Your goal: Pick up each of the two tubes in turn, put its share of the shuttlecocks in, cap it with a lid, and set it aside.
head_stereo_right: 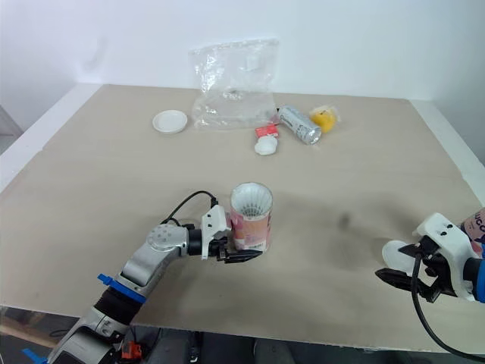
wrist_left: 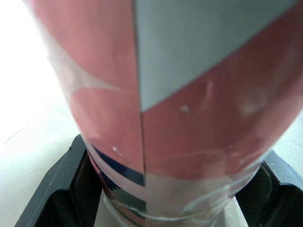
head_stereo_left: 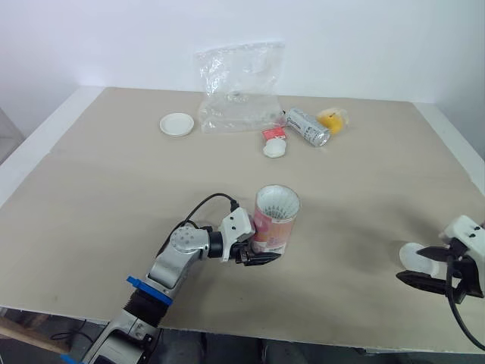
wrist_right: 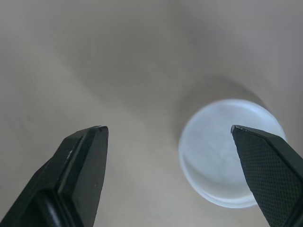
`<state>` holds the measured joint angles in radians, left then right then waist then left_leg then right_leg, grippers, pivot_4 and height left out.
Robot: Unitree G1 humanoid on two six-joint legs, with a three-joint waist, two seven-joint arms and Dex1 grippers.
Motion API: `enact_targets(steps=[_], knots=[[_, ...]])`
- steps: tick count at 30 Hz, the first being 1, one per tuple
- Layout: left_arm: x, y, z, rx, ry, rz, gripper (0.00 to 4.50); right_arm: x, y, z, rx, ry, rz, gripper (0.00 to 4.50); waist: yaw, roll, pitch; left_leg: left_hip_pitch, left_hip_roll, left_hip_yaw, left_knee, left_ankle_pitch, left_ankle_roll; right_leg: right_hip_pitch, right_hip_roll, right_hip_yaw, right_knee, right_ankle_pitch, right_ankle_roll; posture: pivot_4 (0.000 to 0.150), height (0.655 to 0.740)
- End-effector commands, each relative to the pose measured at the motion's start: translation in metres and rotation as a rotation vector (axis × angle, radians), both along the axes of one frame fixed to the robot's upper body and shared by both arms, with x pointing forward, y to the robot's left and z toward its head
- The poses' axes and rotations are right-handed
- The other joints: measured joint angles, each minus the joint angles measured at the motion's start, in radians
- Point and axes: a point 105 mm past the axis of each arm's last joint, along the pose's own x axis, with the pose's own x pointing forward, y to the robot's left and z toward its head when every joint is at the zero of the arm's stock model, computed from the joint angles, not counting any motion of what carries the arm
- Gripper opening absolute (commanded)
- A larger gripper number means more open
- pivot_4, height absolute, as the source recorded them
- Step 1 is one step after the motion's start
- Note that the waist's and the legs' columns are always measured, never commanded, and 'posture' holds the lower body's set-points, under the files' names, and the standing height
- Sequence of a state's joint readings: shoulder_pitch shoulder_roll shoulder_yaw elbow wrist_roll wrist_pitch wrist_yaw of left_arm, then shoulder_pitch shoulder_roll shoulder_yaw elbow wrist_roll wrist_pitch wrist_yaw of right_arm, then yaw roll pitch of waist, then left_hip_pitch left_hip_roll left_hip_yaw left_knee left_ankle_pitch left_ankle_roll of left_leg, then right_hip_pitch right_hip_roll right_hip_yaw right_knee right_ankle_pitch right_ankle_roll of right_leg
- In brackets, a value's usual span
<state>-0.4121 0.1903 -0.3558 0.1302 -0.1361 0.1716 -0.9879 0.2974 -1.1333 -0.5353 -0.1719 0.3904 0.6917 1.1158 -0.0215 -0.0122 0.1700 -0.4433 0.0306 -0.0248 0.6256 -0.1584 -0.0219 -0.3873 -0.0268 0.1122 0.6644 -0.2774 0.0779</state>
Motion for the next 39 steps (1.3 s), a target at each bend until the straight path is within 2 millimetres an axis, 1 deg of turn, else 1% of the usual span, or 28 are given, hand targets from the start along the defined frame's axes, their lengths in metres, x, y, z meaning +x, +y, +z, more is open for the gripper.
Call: enact_targets(steps=[1, 8, 9, 11, 14, 15, 17, 18, 19, 26, 30, 32, 35, 37, 39], knots=[[-0.007, -0.005, -0.008, 0.026, 0.025, -0.037, 3.41, 0.005, 0.002, 0.0, -0.006, -0.015, 0.032, 4.45, 0.0, 0.0, 0.0, 0.0, 0.0, 0.0, 0.0, 0.0, 0.0, 0.0, 0.0, 0.0, 0.0, 0.0, 0.0, 0.15, 0.74], [-0.009, -0.004, -0.009, 0.036, 0.025, -0.046, 3.41, 0.012, 0.001, -0.011, -0.015, 0.004, 0.061, 4.45, 0.0, 0.0, 0.0, 0.0, 0.0, 0.0, 0.0, 0.0, 0.0, 0.0, 0.0, 0.0, 0.0, 0.0, 0.0, 0.15, 0.74], [-0.009, -0.004, -0.01, 0.037, 0.025, -0.044, 3.41, 0.013, 0.001, -0.012, -0.018, 0.011, 0.064, 4.22, 0.0, 0.0, 0.0, 0.0, 0.0, 0.0, 0.0, 0.0, 0.0, 0.0, 0.0, 0.0, 0.0, 0.0, 0.001, 0.15, 0.74], [-0.009, -0.003, -0.01, 0.039, 0.023, -0.042, 3.41, 0.013, -0.001, -0.015, -0.035, 0.021, 0.071, 3.64, -0.001, 0.0, 0.0, 0.001, 0.0, 0.0, 0.0, 0.0, 0.0, 0.0, 0.0, 0.0, 0.0, 0.001, 0.002, 0.15, 0.74], [-0.009, -0.002, -0.01, 0.041, 0.022, -0.038, 3.41, 0.013, -0.004, -0.019, -0.053, 0.034, 0.073, 2.13, -0.001, 0.0, 0.0, 0.001, 0.0, 0.0, -0.001, 0.0, 0.0, 0.001, 0.0, 0.0, 0.0, 0.001, 0.002, 0.15, 0.74], [-0.009, -0.002, -0.01, 0.041, 0.022, -0.037, 3.41, 0.013, -0.005, -0.02, -0.056, 0.037, 0.074, 1.69, -0.001, 0.0, 0.0, 0.001, 0.0, 0.0, 0.0, 0.0, 0.0, 0.001, 0.0, 0.0, 0.0, 0.001, 0.002, 0.15, 0.74], [-0.008, -0.002, -0.01, 0.041, 0.021, -0.033, 3.41, 0.013, -0.005, -0.02, -0.06, 0.038, 0.08, 0.53, -0.001, 0.0, 0.0, 0.002, 0.0, 0.0, -0.001, 0.0, 0.0, 0.001, 0.0, 0.0, 0.0, 0.001, 0.002, 0.15, 0.74], [-0.007, -0.002, -0.01, 0.041, 0.021, -0.031, 3.41, 0.014, -0.005, -0.02, -0.06, 0.037, 0.084, 0.13, -0.001, 0.0, 0.0, 0.002, 0.0, -0.001, -0.001, 0.0, 0.0, 0.001, 0.0, 0.0, 0.0, 0.001, 0.002, 0.15, 0.74], [-0.007, -0.002, -0.01, 0.041, 0.02, -0.031, 3.41, 0.014, -0.004, -0.02, -0.059, 0.035, 0.085, 0.06, -0.001, 0.0, 0.0, 0.002, 0.0, -0.001, -0.001, 0.0, 0.0, 0.002, 0.0, 0.0, 0.0, 0.001, 0.002, 0.15, 0.74], [-0.004, -0.001, -0.01, 0.042, 0.02, -0.025, 3.41, 0.017, -0.001, -0.015, -0.067, 0.012, 0.11, 0.06, -0.002, 0.0, 0.0, 0.004, 0.0, -0.001, -0.001, 0.0, 0.0, 0.004, 0.001, 0.0, 0.0, 0.0, -0.001, 0.15, 0.74], [0.002, 0.001, -0.012, 0.052, 0.034, -0.012, 3.41, 0.024, 0.021, 0.01, -0.081, -0.072, 0.241, 0.06, -0.002, 0.001, -0.001, 0.004, 0.0, -0.001, -0.001, 0.0, 0.0, 0.004, 0.001, 0.0, 0.0, 0.0, 0.0, 0.15, 0.74], [0.004, 0.001, -0.013, 0.059, 0.038, -0.012, 3.41, 0.026, 0.026, 0.017, -0.095, -0.088, 0.28, 0.06, -0.002, 0.001, -0.001, 0.005, 0.0, -0.001, 0.0, 0.0, 0.0, 0.004, 0.001, 0.0, 0.0, 0.0, 0.0, 0.15, 0.74], [0.008, 0.002, -0.014, 0.075, 0.035, -0.021, 3.41, 0.032, 0.053, 0.052, -0.148, -0.175, 0.469, 0.06, -0.002, 0.001, 0.0, 0.005, -0.001, -0.001, 0.001, 0.0, 0.0, 0.005, 0.0, 0.0, 0.0, 0.001, 0.0, 0.15, 0.74], [0.012, 0.001, -0.014, 0.084, 0.033, -0.027, 3.41, 0.032, 0.071, 0.072, -0.199, -0.214, 0.602, 0.06, -0.002, 0.002, -0.001, 0.005, -0.001, -0.001, 0.002, 0.0, 0.0, 0.005, 0.0, 0.0, 0.0, 0.001, 0.0, 0.15, 0.74], [0.014, 0.0, -0.014, 0.095, 0.036, -0.037, 3.41, 0.029, 0.087, 0.088, -0.267, -0.242, 0.741, 0.06, -0.001, 0.002, 0.0, 0.005, 0.0, -0.002, 0.003, 0.001, 0.0, 0.005, 0.0, -0.001, 0.0, 0.002, -0.001, 0.15, 0.74]])
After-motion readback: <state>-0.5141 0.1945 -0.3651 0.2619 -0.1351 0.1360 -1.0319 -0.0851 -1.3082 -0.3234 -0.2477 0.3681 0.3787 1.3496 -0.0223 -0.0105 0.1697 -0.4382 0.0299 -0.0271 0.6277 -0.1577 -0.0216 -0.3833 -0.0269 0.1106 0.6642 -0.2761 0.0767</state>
